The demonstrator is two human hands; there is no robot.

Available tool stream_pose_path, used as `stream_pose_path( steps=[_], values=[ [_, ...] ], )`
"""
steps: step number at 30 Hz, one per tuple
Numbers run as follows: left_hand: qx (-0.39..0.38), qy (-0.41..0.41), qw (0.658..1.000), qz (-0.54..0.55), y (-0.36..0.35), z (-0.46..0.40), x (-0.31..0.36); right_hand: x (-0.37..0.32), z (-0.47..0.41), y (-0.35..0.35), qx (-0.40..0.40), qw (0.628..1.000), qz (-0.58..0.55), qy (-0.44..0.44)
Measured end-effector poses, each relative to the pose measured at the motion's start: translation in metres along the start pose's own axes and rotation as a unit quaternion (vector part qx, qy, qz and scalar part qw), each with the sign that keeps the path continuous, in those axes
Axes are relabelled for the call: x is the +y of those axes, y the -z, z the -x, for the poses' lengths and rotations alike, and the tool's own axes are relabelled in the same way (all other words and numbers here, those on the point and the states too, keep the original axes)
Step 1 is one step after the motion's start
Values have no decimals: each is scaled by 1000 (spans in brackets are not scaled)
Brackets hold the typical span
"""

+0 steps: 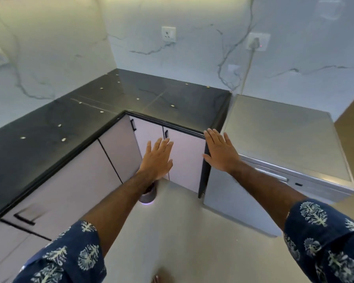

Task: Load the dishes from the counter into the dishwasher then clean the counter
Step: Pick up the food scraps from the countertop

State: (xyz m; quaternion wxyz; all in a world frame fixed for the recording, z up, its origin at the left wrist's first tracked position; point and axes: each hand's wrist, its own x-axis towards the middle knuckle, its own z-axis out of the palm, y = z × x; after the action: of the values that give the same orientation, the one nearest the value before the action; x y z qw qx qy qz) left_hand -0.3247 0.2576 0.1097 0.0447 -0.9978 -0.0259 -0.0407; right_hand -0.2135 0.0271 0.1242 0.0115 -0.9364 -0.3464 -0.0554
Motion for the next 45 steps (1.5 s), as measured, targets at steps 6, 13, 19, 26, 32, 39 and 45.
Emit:
stream_pose_path(
  steps=[6,13,19,26,32,39,45],
  values=[
    [7,49,999,-6,6,-25,-85,-52,-90,0,6,998,1,68],
    [13,23,1000,12,9,-105,-173,-72,-196,-3,-3,997,-53,51],
    [7,-11,1000,23,-10,-193,-219,-58,-273,-12,-9,998,-52,18],
    [-18,-42,997,57,-58,-295,-226,-15,-362,-60,-46,997,-64,3],
    [-73,-27,994,74,-99,-388,-229,34,-460,-112,-125,985,-123,6],
    [-122,23,990,72,-143,-447,-236,56,-556,-153,-174,971,-163,10],
    [-153,29,985,77,-171,-460,-255,43,-571,-180,-152,980,-88,98]
  ],
)
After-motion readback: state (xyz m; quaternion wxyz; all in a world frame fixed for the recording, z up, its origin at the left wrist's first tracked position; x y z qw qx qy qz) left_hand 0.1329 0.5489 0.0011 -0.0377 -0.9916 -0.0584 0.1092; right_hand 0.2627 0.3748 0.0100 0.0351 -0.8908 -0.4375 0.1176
